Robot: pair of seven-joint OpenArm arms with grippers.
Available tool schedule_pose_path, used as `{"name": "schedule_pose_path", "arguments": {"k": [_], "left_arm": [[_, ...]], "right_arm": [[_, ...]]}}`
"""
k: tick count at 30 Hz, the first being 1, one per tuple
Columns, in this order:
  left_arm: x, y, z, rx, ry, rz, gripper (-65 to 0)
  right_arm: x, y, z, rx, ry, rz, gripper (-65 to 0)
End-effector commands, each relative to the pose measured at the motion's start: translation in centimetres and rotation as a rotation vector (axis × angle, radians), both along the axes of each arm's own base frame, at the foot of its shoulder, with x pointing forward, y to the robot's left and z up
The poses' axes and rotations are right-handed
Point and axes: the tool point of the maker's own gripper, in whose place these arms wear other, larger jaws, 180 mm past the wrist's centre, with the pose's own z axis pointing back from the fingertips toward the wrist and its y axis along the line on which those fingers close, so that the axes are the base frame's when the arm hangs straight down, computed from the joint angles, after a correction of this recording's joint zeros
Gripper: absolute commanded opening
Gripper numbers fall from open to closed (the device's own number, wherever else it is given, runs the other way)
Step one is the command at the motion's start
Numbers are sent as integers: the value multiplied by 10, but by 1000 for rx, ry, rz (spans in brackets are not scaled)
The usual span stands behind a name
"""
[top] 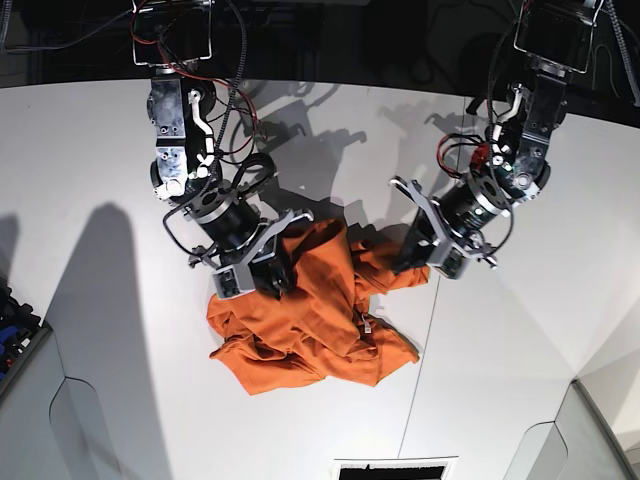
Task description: Layout the t-shirt on the table in an organized manner, then fold the t-shirt properly
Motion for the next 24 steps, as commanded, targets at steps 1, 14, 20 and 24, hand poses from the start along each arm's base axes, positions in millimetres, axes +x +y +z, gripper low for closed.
{"name": "schedule_pose_path", "arguments": {"k": [1,14,20,24], "left_arm": [[11,11,20,-17,-58,21,-650],[9,62,7,109,48,83,-650],[1,64,-4,125,93,85,-650],[-8,67,-16,157,118,83,-650]], "right_arm": [[12,-1,28,35,-83,-9,-650],[-7,-64,-4,28,0,-175,-650],[-41,-94,-39,25,99,-261,-650],[-63,-113,-57,16,151,-315,-650]]}}
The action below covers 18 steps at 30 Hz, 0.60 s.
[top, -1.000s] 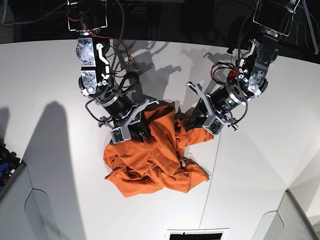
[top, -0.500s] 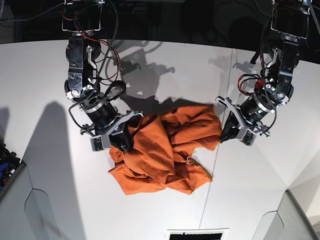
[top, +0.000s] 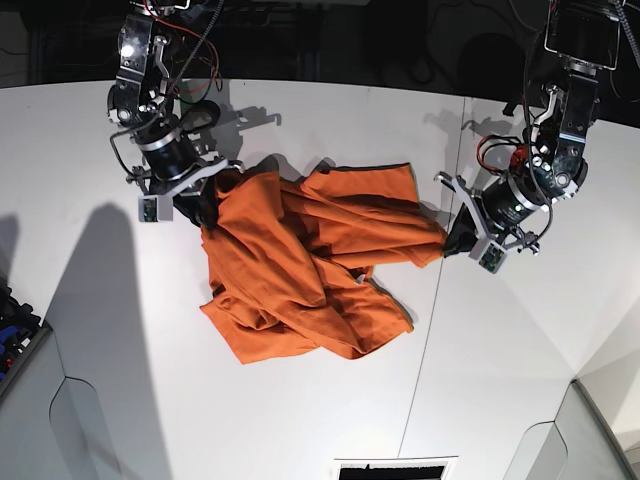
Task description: Layout the t-shirt on the table in an organized manner, then fold the t-shirt properly
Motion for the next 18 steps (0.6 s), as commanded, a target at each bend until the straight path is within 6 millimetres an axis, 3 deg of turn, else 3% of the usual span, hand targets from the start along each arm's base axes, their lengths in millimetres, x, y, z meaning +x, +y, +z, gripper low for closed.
{"name": "schedule_pose_path", "arguments": {"k": [1,11,18], "left_arm": [[7,7,9,22,-34,4,-650],[7,84,-21,172,19,259,-650],[11,126,-5,178,3,371,-650]], "right_arm": [[3,-10,6,-11,-20,-25,-650],[-11,-80,7,-11,-20,-180,-650],[-11,-109,13,-61,-30,-198,-650]]}}
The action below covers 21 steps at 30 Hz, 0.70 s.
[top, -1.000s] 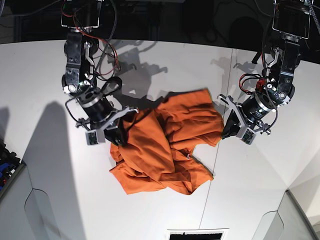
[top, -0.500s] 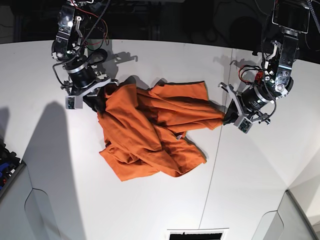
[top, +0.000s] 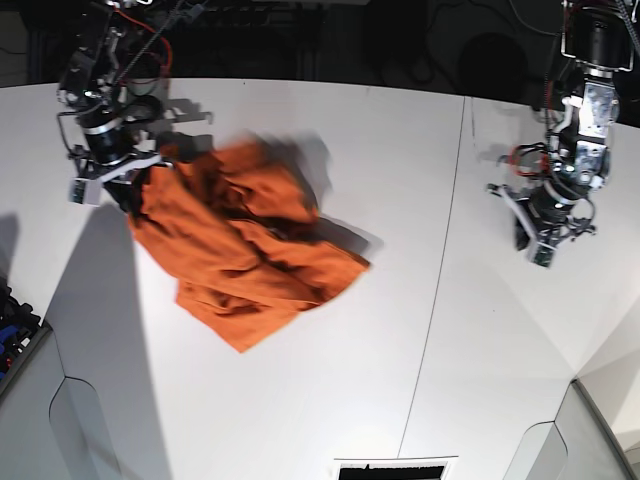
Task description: Layout the t-shirt on the table in an organized manner, then fold the t-shirt properly
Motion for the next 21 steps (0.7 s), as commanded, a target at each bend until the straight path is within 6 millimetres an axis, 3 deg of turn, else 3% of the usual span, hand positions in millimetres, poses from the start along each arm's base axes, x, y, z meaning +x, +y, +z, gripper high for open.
{"name": "schedule_pose_path", "arguments": {"k": [1,4,7,10,12,13,16,17,21], "left_arm": [[11,8,19,-15,-62,19,-650],[10,20,30,-78,-72,35,-650],[7,10,36,-220,-59,2,-650],[4,-20,40,-404,-44,-77,-650],[-1,-51,51,-541,-46,-197,-650],[-2,-60,55,-590,-52,-214,-597],[-5,-78,59,-686,-44,-231,-331],[-5,-85,60,-705,-39,-244,-281],[-12,-124,61,-695,4,-360,-264]], "right_arm": [[6,-4,11,-6,-40,-6,-650],[6,-8,13,4,-48,-17,-650],[7,-3,15,22,-60,4,-650],[9,4,20,74,-88,16,-650],[10,10,23,100,-101,32,-650],[11,14,23,103,-101,43,-650],[12,30,21,122,-98,71,-650],[13,37,20,129,-97,83,-650],[15,63,18,162,-96,123,-650]]}}
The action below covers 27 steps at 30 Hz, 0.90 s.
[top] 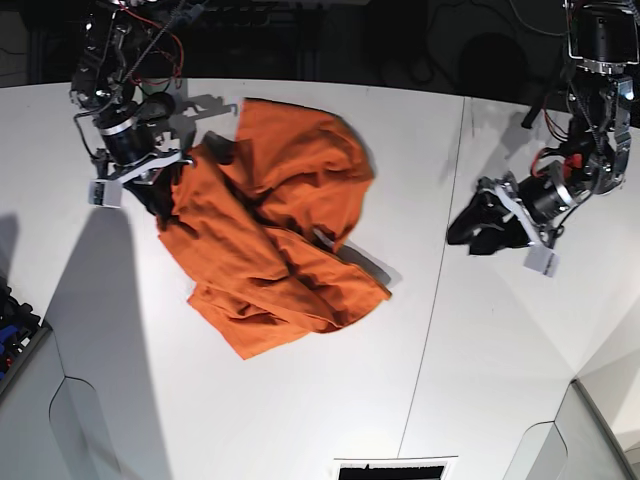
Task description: Layout the t-shirt on the table in an organized manner, then fold the t-shirt properly
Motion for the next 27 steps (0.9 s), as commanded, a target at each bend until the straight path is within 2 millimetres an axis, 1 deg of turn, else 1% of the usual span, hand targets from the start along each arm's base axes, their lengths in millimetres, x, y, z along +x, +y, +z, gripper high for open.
{"name": "schedule_pose_path", "arguments": {"k": [1,4,5,7,11,13,17,23,25,27], "left_arm": [[7,-11,18,-3,-63,-42,-264],[-6,-50,9,60,-68,-167,-265],[-9,-60,5,77,-73,-195,-264],[-10,-72,-2,118,-105,-223,-265],[3,-80,-10,242,-183,-219,-265],[10,-86,-13,285,-192,-223,-265],[27,-90,-23,366,-191,-216,-265],[53,-94,-28,359,-178,-184,-265],[56,-98,-30,347,-172,-191,-266],[53,-107,-30,324,-181,-222,-275]], "right_arm": [[9,2,15,12,-61,6,-650],[10,11,15,29,-62,12,-650],[10,13,15,34,-62,12,-650],[9,16,15,44,-61,10,-650],[9,20,14,54,-60,9,-650],[9,21,14,57,-60,9,-650],[8,22,13,58,-57,11,-650],[7,23,13,59,-55,18,-650],[7,23,13,60,-55,19,-650],[7,23,12,59,-54,18,-650]]}}
